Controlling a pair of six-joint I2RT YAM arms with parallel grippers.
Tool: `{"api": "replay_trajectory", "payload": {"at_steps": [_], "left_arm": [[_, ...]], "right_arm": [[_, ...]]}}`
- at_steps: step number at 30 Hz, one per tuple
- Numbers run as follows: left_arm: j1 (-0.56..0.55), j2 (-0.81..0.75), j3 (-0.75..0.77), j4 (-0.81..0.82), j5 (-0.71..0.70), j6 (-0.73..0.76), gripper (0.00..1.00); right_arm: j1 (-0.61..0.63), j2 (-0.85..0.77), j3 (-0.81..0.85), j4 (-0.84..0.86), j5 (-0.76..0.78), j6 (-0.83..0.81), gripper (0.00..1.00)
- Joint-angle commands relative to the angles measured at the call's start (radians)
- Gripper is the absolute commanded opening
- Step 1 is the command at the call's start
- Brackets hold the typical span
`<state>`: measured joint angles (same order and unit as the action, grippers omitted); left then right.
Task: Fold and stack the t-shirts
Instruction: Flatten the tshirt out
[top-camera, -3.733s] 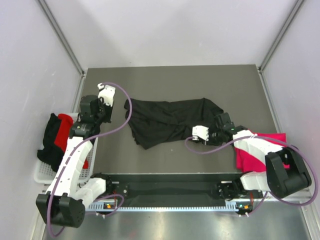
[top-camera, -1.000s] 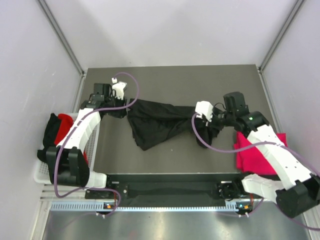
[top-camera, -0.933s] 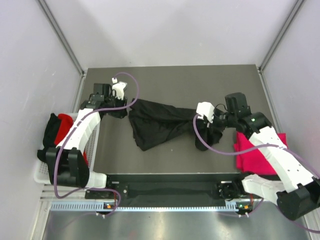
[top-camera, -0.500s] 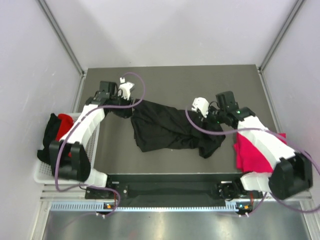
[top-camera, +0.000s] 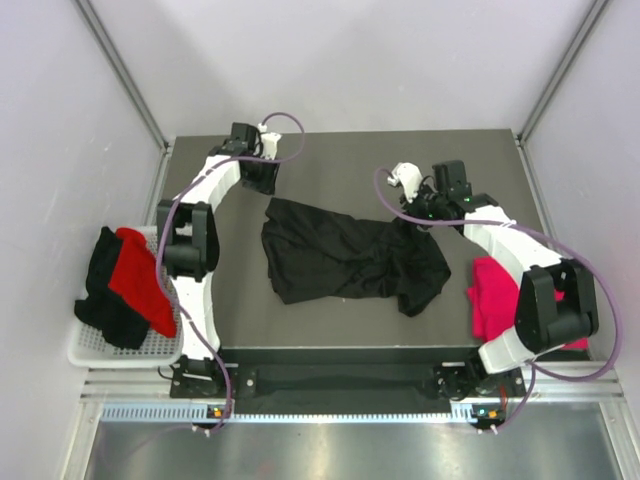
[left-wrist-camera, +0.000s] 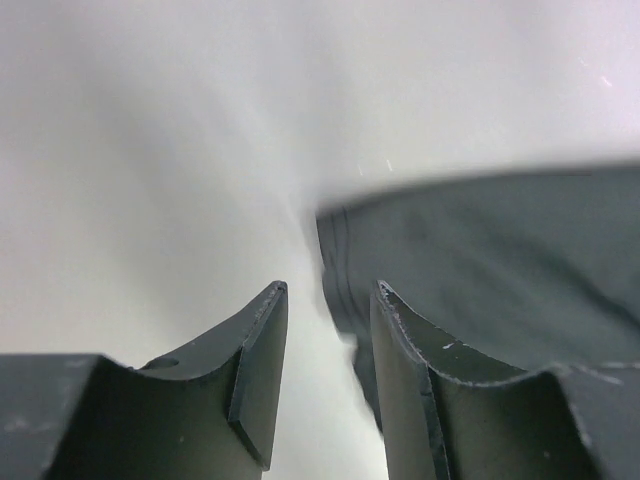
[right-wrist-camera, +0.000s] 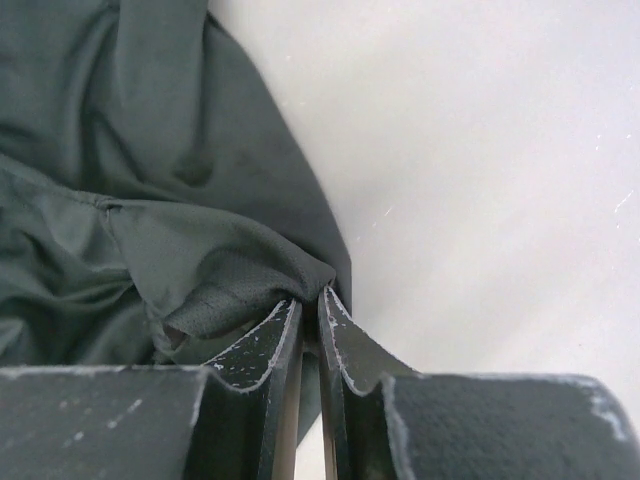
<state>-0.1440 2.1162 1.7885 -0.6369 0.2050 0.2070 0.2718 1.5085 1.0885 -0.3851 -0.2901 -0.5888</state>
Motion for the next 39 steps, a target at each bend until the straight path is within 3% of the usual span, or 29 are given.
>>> {"api": "replay_trajectory", "payload": {"at_steps": [1,10,14,18,19,21,28,31,39], "left_arm": [[0.000,0.088,0.115,-0.047,0.016,-0.030,0.44],[0.000,0.183,0.150,-0.064,0.036,-0.035,0.40],[0.000,0.198,0.153,-0.064,0.048,-0.031,0.33],[0.000,0.206,0.179,-0.092,0.095,-0.027,0.00],[0.000,0.197,0.175,-0.093,0.099,-0.035,0.00],[0.001,0.130,0.154,-0.080,0.103,-0.038,0.00],[0.001,-0.349,-0.159,0.052,0.079,0.014,0.00],[0.000,-0.539,-0.190,0.026,0.096,0.015,0.00],[0.000,-0.788,-0.198,-0.084,0.128,0.000,0.00]], "right_arm": [[-0.008,0.021,0.056,0.048,-0.024,0.024,0.11],[-0.034,0.048,0.050,0.061,-0.041,0.027,0.11],[-0.040,0.058,0.042,0.068,-0.043,0.027,0.11],[-0.040,0.049,0.027,0.065,-0.043,0.032,0.11],[-0.040,0.032,0.028,0.058,-0.043,0.033,0.11],[-0.043,0.004,0.027,0.043,-0.035,0.034,0.10],[-0.080,-0.239,0.045,-0.020,-0.003,0.001,0.09],[-0.092,-0.353,0.033,-0.021,0.002,-0.005,0.09],[-0.094,-0.571,0.034,-0.155,-0.060,-0.002,0.09]]}}
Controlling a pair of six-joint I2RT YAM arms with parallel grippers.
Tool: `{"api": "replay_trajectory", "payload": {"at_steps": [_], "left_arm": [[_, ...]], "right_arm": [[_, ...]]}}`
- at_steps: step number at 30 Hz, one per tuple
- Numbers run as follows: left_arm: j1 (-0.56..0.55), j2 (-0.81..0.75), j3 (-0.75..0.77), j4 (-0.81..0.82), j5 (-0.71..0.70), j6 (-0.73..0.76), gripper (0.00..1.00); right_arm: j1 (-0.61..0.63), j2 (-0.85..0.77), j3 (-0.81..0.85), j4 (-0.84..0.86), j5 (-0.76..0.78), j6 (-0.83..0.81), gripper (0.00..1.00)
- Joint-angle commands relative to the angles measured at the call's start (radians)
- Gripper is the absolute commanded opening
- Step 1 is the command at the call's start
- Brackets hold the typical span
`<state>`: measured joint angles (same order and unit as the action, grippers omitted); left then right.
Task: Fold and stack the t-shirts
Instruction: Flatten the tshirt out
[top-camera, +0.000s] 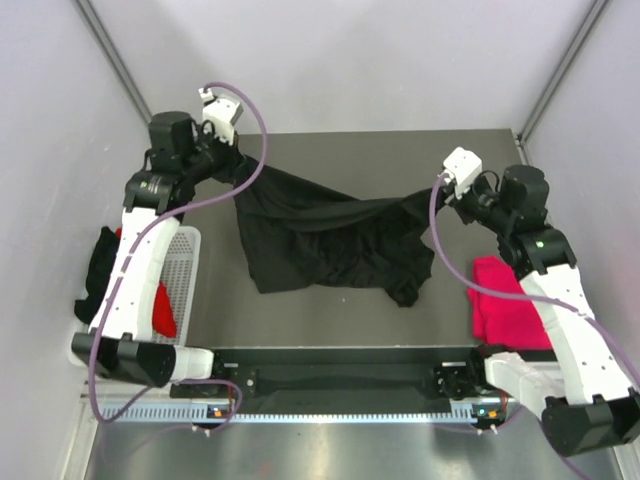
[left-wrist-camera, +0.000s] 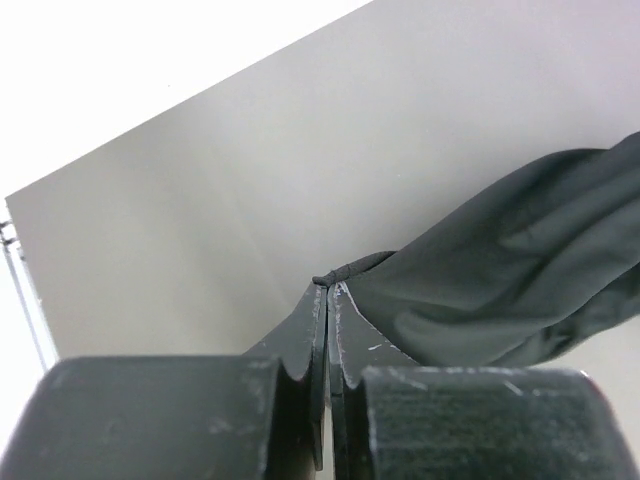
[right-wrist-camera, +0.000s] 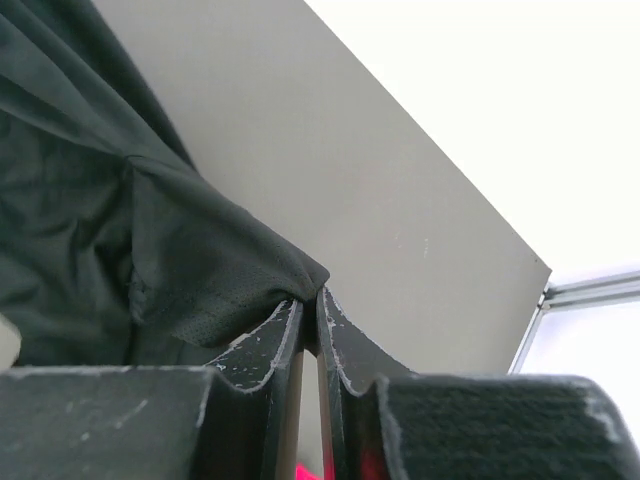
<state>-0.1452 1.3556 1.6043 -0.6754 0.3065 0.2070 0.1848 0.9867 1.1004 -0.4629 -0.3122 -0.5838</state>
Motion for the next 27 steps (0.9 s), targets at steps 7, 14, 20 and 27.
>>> {"api": "replay_trajectory", "payload": {"at_steps": [7,14,20,27], "left_arm": [[0.002,-0.197,0.003,-0.102,0.028,0.055,0.00],[0.015,-0.211,0.181,-0.112,0.017,0.058,0.00],[0.022,-0.171,0.232,-0.110,0.028,0.031,0.00],[0.021,-0.119,0.024,-0.059,0.023,0.012,0.00]], "right_arm": [[-0.034,-0.189,0.111,-0.224,-0.140,-0.016,0.09],[-0.073,-0.171,0.304,-0.289,-0.157,-0.022,0.08],[-0.076,-0.158,0.365,-0.318,-0.169,-0.040,0.08],[-0.076,-0.194,0.225,-0.307,-0.145,-0.070,0.09]]}}
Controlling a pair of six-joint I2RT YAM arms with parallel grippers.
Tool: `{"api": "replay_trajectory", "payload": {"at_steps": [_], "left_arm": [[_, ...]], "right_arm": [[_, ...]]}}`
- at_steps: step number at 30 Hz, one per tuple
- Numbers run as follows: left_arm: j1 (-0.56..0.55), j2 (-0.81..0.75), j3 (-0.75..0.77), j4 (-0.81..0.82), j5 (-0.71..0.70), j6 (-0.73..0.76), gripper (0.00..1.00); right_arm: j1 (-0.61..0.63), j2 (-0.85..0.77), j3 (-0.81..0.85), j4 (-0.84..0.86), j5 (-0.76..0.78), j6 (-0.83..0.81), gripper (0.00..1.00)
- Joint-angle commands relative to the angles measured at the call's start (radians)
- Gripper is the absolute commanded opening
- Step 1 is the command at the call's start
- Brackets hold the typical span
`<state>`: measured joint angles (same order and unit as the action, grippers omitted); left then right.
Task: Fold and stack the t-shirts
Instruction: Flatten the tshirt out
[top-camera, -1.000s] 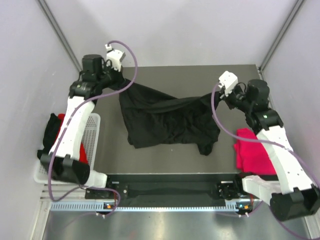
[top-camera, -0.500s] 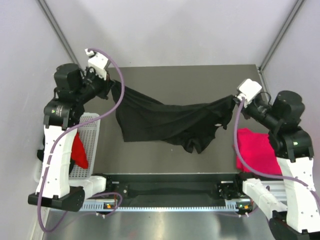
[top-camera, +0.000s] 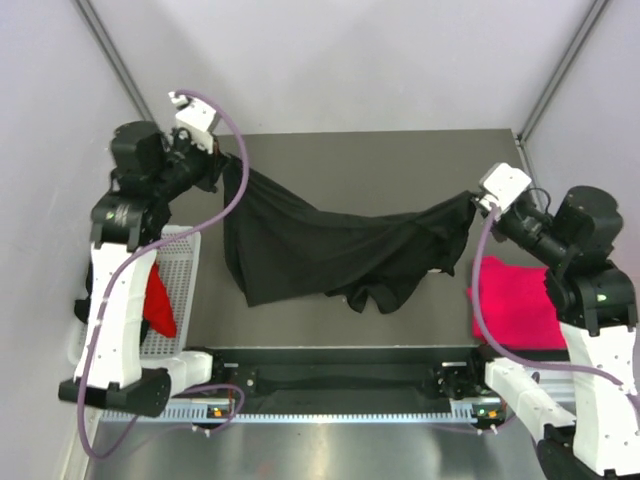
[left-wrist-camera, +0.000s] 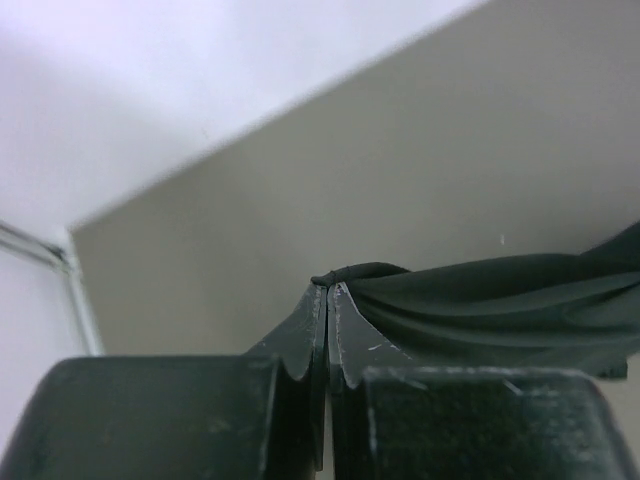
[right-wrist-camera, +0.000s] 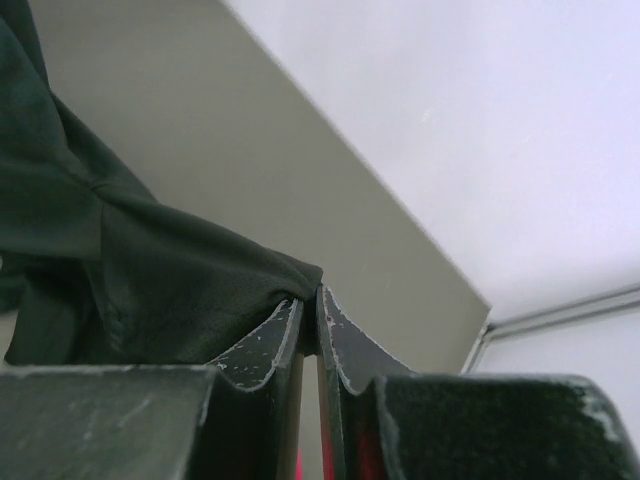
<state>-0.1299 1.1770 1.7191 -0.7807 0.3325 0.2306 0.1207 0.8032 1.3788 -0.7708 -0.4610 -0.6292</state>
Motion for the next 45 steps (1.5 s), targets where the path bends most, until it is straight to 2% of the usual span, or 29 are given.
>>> {"api": "replay_trajectory", "payload": {"at_steps": [1,7,11,12,13,14,15,16,17,19,22,25,28,36,41,45], "left_arm": [[0.006,0.078,-0.117,0.057,-0.012,-0.011,0.00],[0.006,0.311,-0.214,0.201,-0.065,0.019,0.00],[0.004,0.492,-0.110,0.291,-0.090,-0.017,0.00],[0.003,0.556,-0.075,0.296,-0.102,-0.028,0.03],[0.003,0.582,-0.011,0.287,-0.113,-0.040,0.16],[0.001,0.608,0.009,0.278,-0.130,-0.066,0.24],[0.000,0.607,0.016,0.275,-0.138,-0.080,0.30],[-0.004,0.595,-0.019,0.288,-0.138,-0.092,0.41],[-0.005,0.554,-0.059,0.303,-0.133,-0.096,0.43],[-0.020,0.500,-0.203,0.331,-0.132,-0.088,0.43],[-0.037,0.443,-0.333,0.319,-0.115,-0.063,0.42],[-0.037,0.455,-0.378,0.317,-0.099,-0.053,0.41],[-0.039,0.536,-0.330,0.288,-0.040,-0.056,0.35],[-0.046,0.829,-0.136,0.225,-0.016,-0.068,0.24],[-0.068,0.972,0.017,0.130,-0.047,-0.071,0.24],[-0.079,0.984,0.011,0.133,-0.062,-0.071,0.27]], "right_arm": [[-0.013,-0.013,-0.108,0.020,0.016,-0.027,0.09],[-0.013,0.046,-0.292,0.155,0.099,-0.020,0.08],[-0.015,0.166,-0.336,0.255,0.148,-0.004,0.06],[-0.013,0.183,-0.334,0.268,0.153,-0.001,0.06],[-0.016,0.201,-0.327,0.287,0.154,0.006,0.06],[-0.016,0.230,-0.325,0.298,0.153,0.011,0.06],[-0.016,0.244,-0.323,0.307,0.151,0.022,0.06],[-0.016,0.257,-0.322,0.318,0.150,0.026,0.06],[-0.016,0.275,-0.323,0.323,0.148,0.028,0.06],[-0.016,0.287,-0.336,0.340,0.150,0.040,0.06],[-0.016,0.284,-0.369,0.375,0.136,0.065,0.07],[-0.015,0.284,-0.392,0.401,0.119,0.083,0.07],[-0.015,0.312,-0.397,0.406,0.110,0.097,0.08],[-0.016,0.355,-0.409,0.430,0.117,0.105,0.08],[-0.016,0.373,-0.408,0.438,0.125,0.097,0.08],[-0.016,0.383,-0.405,0.442,0.120,0.099,0.08]]}}
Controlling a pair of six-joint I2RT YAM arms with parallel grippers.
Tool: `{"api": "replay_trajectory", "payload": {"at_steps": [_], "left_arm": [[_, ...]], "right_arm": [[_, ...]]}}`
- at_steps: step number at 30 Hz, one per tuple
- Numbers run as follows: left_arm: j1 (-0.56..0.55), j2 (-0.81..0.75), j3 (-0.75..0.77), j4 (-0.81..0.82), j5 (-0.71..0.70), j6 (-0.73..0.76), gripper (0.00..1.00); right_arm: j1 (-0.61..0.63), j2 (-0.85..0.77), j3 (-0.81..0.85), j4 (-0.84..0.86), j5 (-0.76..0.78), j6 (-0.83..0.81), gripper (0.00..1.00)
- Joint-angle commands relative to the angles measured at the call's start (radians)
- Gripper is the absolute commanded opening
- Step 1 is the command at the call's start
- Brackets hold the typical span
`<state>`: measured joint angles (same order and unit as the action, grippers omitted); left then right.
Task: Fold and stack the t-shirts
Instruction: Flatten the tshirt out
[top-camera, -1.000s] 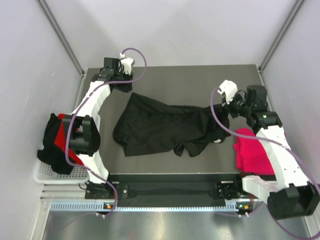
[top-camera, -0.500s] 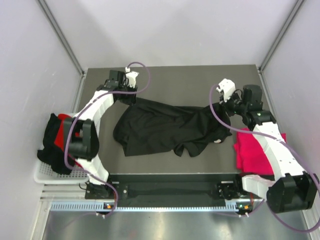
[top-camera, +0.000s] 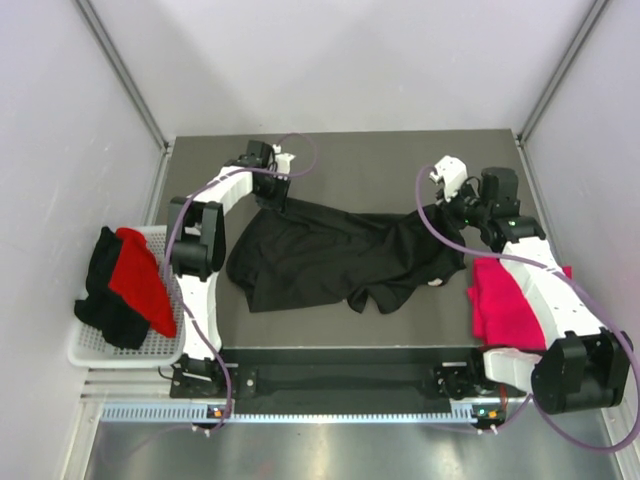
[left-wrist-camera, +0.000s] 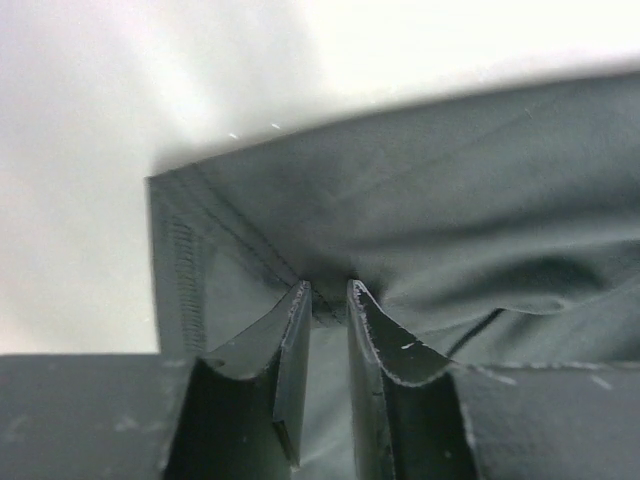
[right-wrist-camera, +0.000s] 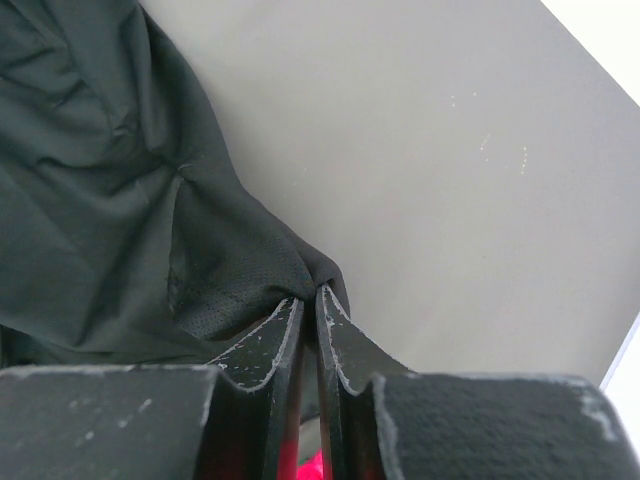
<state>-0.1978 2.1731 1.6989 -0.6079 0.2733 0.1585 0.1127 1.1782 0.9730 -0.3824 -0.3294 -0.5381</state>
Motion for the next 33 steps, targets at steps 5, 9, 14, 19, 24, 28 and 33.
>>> {"api": "replay_trajectory", "payload": {"at_steps": [5,9,14,19,24,28,33], "left_arm": [[-0.014,-0.061,-0.027,-0.023,-0.016,-0.002,0.30],[-0.015,-0.156,-0.105,0.014,-0.042,-0.004,0.39],[-0.015,-0.237,-0.180,0.045,-0.069,0.003,0.41],[-0.020,-0.220,-0.188,0.040,-0.063,0.004,0.38],[-0.034,-0.225,-0.189,0.020,-0.086,0.003,0.36],[-0.034,-0.240,-0.217,0.014,-0.091,0.004,0.37],[-0.034,-0.202,-0.193,0.014,-0.108,0.006,0.42]], "right_arm": [[-0.008,0.011,-0.011,0.062,-0.011,0.007,0.08],[-0.007,0.009,-0.017,0.066,-0.014,0.009,0.08],[-0.008,0.003,-0.023,0.066,-0.020,0.018,0.08],[-0.007,-0.008,-0.023,0.062,-0.020,0.020,0.09],[-0.008,-0.022,-0.028,0.057,-0.005,0.007,0.09],[-0.008,-0.017,-0.031,0.059,-0.003,-0.003,0.09],[-0.008,-0.014,-0.031,0.065,-0.013,0.009,0.09]]}}
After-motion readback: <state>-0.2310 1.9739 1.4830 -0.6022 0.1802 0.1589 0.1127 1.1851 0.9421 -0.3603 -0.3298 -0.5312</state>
